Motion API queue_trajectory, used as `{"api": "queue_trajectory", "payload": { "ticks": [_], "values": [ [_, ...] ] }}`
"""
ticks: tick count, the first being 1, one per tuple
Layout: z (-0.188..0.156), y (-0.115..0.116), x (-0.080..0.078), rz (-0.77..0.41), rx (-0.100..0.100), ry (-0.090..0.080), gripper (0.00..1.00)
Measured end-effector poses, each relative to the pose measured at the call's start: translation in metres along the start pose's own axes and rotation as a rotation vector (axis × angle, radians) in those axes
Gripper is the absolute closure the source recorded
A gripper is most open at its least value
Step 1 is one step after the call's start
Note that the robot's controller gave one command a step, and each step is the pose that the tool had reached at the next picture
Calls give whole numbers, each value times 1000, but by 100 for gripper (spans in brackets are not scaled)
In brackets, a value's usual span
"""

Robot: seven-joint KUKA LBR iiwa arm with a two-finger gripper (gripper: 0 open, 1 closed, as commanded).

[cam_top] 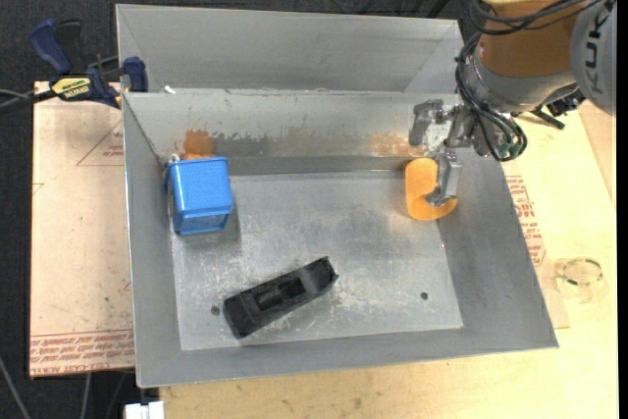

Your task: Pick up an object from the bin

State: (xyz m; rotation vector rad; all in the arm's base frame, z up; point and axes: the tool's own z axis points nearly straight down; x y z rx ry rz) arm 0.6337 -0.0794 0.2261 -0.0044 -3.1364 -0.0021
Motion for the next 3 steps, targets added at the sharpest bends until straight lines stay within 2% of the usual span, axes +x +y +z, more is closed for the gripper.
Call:
{"api": "queue_trajectory", "payload": {
  "ticks": [1,2,3],
  "values": [
    [-5,0,-1,-2,1,-8,0],
    [33,-23,41,-81,0,-9,0],
    [52,-1,53,-187,5,-4,0]
  ]
}}
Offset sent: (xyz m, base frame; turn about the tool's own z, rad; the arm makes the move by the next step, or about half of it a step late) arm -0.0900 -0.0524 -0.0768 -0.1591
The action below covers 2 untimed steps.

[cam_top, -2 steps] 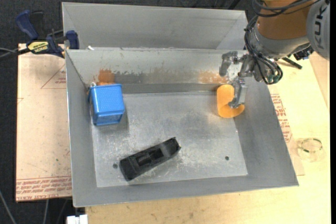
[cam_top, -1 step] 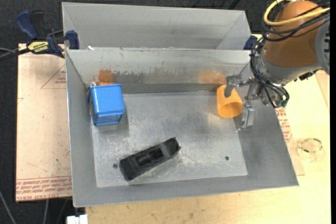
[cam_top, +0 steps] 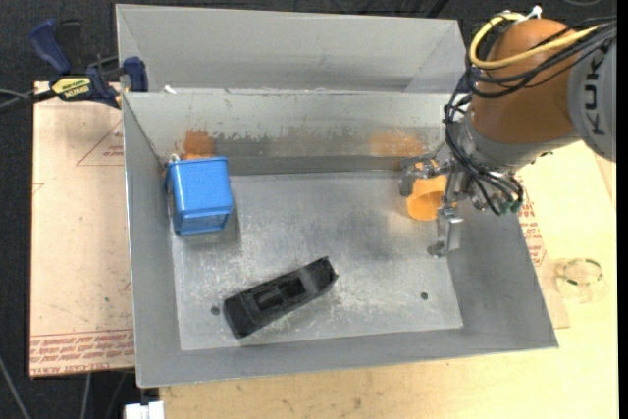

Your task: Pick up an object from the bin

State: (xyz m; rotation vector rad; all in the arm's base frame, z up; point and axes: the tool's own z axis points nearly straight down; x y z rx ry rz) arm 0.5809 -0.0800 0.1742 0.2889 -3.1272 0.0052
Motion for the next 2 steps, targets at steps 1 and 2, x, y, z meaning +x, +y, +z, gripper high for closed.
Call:
{"api": "queue_trajectory", "payload": {
  "ticks": [1,2],
  "values": [
    [15,34,-6,-105,-6,-7,0],
    [23,34,-28,-88,-1,-4,0]
  ]
}}
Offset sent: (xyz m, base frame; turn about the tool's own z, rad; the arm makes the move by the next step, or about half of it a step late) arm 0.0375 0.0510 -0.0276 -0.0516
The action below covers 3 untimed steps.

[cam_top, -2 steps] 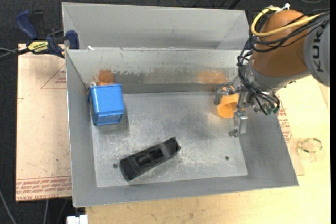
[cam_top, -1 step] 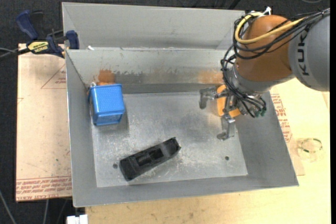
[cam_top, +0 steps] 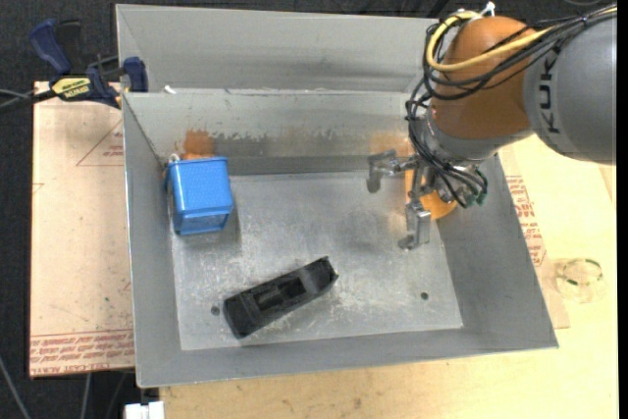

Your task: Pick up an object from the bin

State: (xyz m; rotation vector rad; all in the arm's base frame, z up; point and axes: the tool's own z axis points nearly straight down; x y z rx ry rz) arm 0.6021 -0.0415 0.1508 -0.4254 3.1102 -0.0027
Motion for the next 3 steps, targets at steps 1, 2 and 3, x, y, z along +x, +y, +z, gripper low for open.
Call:
{"api": "queue_trajectory", "payload": {
  "ticks": [1,2,3],
  "values": [
    [1,15,7,82,-3,-5,0],
    [-17,38,-5,70,-2,3,0],
    [-15,48,-15,50,-1,-13,0]
  ]
}}
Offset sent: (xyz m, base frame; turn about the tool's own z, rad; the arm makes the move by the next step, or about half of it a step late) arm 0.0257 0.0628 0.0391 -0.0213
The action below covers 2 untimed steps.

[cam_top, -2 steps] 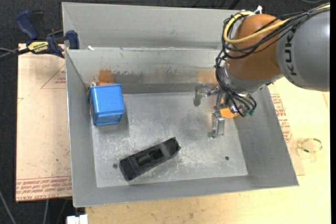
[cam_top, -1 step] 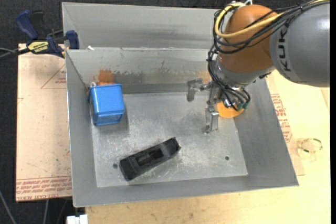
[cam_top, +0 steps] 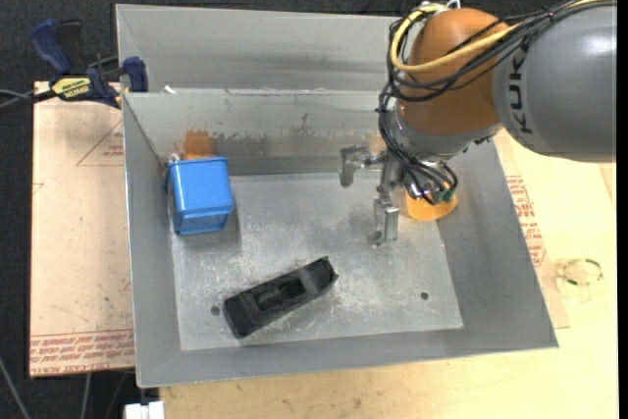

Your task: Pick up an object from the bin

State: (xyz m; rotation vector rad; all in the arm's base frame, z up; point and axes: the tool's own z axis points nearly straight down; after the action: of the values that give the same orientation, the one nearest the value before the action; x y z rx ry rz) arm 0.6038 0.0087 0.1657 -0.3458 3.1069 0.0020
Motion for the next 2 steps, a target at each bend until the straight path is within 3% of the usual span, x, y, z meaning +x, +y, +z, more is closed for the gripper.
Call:
{"api": "queue_trajectory", "payload": {
  "ticks": [1,2],
  "values": [
    [30,20,15,235,1,10,0],
    [59,43,30,113,0,3,0]
  ]
}}
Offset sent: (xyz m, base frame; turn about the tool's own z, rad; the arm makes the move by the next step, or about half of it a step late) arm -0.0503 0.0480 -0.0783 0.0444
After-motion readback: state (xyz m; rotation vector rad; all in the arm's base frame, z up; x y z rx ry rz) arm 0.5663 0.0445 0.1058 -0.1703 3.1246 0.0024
